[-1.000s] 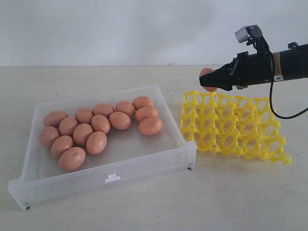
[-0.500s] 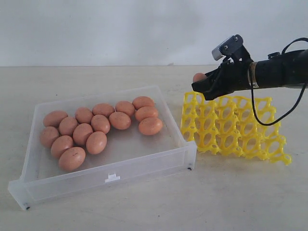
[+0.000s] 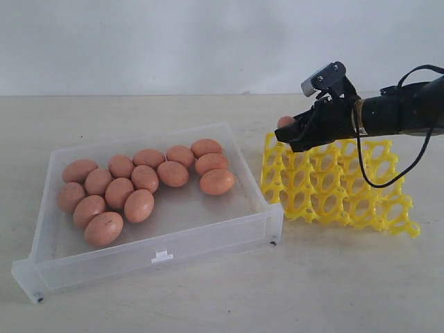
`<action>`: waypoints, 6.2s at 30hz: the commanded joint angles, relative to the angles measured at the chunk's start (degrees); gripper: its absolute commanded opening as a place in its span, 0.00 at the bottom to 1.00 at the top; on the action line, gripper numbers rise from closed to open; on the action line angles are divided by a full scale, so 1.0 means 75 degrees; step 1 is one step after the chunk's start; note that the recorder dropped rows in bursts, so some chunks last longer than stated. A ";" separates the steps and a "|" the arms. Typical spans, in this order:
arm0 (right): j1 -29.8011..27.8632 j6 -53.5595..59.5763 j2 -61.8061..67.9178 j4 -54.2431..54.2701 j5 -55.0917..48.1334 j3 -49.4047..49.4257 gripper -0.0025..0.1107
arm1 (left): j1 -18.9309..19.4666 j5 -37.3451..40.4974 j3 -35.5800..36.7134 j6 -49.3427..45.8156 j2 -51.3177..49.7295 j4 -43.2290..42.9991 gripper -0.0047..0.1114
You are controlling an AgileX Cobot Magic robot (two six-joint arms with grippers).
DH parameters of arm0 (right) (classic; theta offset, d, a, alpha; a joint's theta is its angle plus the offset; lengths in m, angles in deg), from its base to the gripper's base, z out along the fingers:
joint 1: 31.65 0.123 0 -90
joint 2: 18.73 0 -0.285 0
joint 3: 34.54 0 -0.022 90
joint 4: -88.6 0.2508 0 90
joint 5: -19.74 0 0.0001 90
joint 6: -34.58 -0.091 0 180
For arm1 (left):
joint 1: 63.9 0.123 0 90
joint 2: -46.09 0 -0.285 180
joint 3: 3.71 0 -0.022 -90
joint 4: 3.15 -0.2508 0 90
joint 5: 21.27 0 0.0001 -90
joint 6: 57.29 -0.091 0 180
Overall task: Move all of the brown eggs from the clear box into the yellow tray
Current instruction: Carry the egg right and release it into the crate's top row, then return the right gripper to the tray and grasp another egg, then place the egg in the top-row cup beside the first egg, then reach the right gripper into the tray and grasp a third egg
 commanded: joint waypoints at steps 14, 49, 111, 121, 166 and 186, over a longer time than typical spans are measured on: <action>0.1443 -0.1350 -0.1773 -0.0106 0.1710 -0.0054 0.17 | -0.0004 -0.0038 -0.0020 -0.0004 0.0022 0.0001 0.00; 0.4608 1.1645 0.0607 1.2286 -1.3073 -0.6239 0.22 | -0.0004 -0.0038 -0.0020 -0.0004 0.0022 0.0001 0.00; -0.0915 -0.1864 -0.1892 0.0903 0.2105 0.1832 0.02 | -0.0004 -0.0038 -0.0020 -0.0004 0.0022 0.0001 0.00; -0.1401 -0.1473 -0.1009 -0.0992 0.1511 0.0872 0.02 | -0.0004 -0.0038 -0.0020 -0.0004 0.0022 0.0001 0.00; -0.0899 -0.0696 -0.1577 0.0660 0.2275 0.0872 0.49 | -0.0004 -0.0038 -0.0020 -0.0004 0.0022 0.0001 0.00; 0.5302 0.9199 -0.0535 1.1886 -1.1279 -0.4187 0.02 | -0.0004 -0.0038 -0.0020 -0.0004 0.0022 0.0001 0.00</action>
